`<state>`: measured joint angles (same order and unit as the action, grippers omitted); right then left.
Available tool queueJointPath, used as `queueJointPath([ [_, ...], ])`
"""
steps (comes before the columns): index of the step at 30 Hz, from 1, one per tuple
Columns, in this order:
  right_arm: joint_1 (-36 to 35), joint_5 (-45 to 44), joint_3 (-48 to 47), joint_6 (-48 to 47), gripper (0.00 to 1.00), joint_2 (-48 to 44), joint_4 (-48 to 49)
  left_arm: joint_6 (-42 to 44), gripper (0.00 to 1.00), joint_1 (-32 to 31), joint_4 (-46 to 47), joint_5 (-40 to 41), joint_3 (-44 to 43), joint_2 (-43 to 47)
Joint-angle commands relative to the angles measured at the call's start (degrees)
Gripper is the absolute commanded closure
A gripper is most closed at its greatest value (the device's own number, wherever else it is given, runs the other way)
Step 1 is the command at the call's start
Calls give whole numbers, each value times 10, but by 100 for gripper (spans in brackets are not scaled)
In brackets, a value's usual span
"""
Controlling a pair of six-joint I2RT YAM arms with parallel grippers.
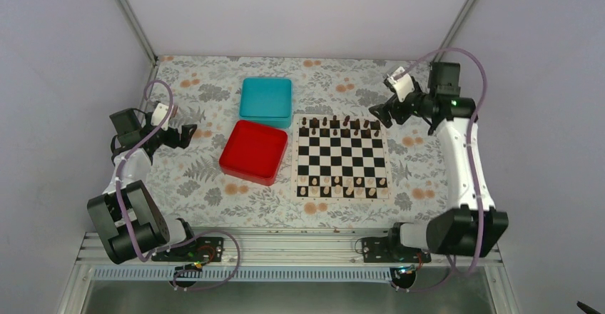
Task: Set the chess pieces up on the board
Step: Reset both arms
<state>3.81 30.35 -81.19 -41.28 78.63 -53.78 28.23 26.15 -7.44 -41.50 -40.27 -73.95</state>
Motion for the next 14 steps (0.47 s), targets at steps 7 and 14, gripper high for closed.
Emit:
queueJointPath([
  [7, -5, -8, 205, 197, 0, -147, 281, 6, 0, 3, 5, -48, -12, 9],
  [14, -15, -27, 230, 206, 0, -202, 319, 1, 0, 4, 4, -53, -14, 12],
])
